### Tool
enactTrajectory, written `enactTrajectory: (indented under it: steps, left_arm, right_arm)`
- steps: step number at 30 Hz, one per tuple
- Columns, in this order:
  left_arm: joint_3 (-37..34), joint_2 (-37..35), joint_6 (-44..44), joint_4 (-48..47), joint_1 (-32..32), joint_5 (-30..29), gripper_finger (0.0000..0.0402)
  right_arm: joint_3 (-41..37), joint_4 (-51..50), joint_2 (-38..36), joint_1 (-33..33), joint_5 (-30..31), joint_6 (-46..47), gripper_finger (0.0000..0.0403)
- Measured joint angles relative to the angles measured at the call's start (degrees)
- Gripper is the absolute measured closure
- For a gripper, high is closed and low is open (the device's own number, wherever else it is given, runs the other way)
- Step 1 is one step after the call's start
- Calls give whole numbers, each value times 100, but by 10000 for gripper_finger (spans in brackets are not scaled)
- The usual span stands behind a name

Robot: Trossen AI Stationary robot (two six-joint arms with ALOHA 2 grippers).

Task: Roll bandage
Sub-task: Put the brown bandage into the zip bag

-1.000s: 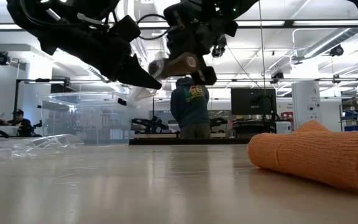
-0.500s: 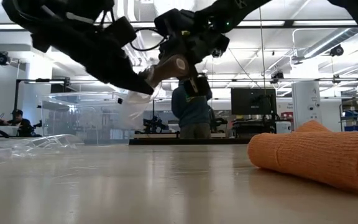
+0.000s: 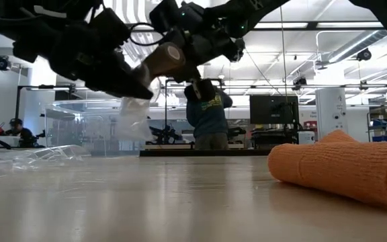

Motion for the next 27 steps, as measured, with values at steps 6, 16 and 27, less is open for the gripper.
enactTrajectory:
  steps: [6,16,27]
  left_arm:
    - [-69,-250,-108,56,-92,261,401]
    - [-61,-461,-144,81,-146,423,401]
    - [-303,-1096,-290,191,-275,449,401]
  right_arm:
    - [-1,398,50,-19,315,301,320]
    - [4,511,-3,31,673,396,242]
    - [13,658,-547,392,1177,821,136]
